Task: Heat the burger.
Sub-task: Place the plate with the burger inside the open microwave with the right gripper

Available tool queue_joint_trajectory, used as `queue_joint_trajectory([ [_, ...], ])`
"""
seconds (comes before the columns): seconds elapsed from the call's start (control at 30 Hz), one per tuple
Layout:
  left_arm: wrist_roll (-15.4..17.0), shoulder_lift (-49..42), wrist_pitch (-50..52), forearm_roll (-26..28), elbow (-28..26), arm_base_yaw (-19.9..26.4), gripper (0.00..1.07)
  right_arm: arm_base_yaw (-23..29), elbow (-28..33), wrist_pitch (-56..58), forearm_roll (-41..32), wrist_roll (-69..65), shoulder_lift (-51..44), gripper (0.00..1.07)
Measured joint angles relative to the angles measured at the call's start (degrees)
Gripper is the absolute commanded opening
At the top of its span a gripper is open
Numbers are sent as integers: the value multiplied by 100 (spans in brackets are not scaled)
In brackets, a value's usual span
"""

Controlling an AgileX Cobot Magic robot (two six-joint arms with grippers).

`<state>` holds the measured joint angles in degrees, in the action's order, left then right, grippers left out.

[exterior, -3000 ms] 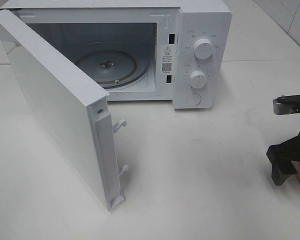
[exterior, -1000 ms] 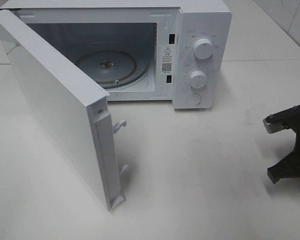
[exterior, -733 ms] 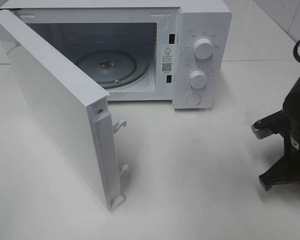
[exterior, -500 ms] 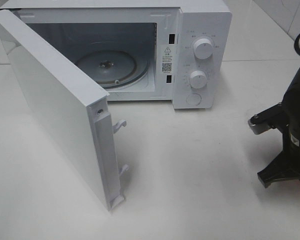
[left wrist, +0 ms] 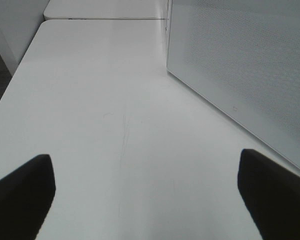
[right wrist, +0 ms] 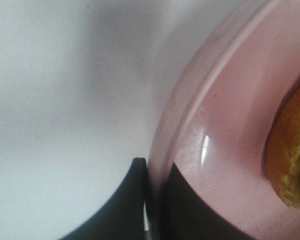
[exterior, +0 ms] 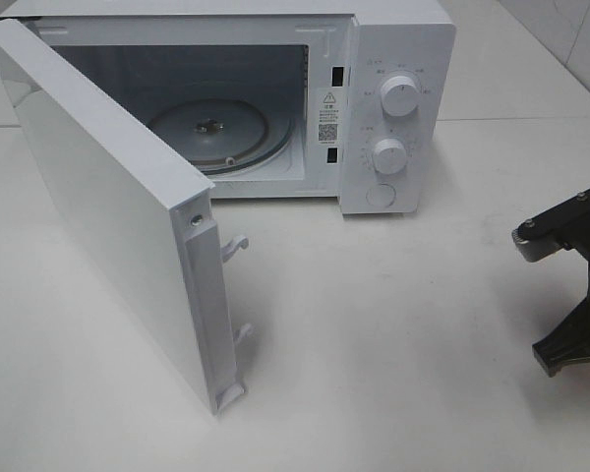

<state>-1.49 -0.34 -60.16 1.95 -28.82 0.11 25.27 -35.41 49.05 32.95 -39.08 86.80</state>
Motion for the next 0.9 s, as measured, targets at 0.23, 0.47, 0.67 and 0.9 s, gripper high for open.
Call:
queue_joint_trajectory([
  [0.23, 0, 0, 0, 0, 0, 0, 91, 561, 115, 281, -46, -52, -384, 0],
  [0.47, 0, 0, 0, 0, 0, 0, 91, 1008, 178, 458, -80, -34, -613, 0],
  [0.67, 0, 0, 0, 0, 0, 0, 91, 1570, 183, 653, -183, 103, -814, 0],
  [0.9, 0, 0, 0, 0, 0, 0, 91, 2023, 183, 802, -183, 252, -1066, 0],
])
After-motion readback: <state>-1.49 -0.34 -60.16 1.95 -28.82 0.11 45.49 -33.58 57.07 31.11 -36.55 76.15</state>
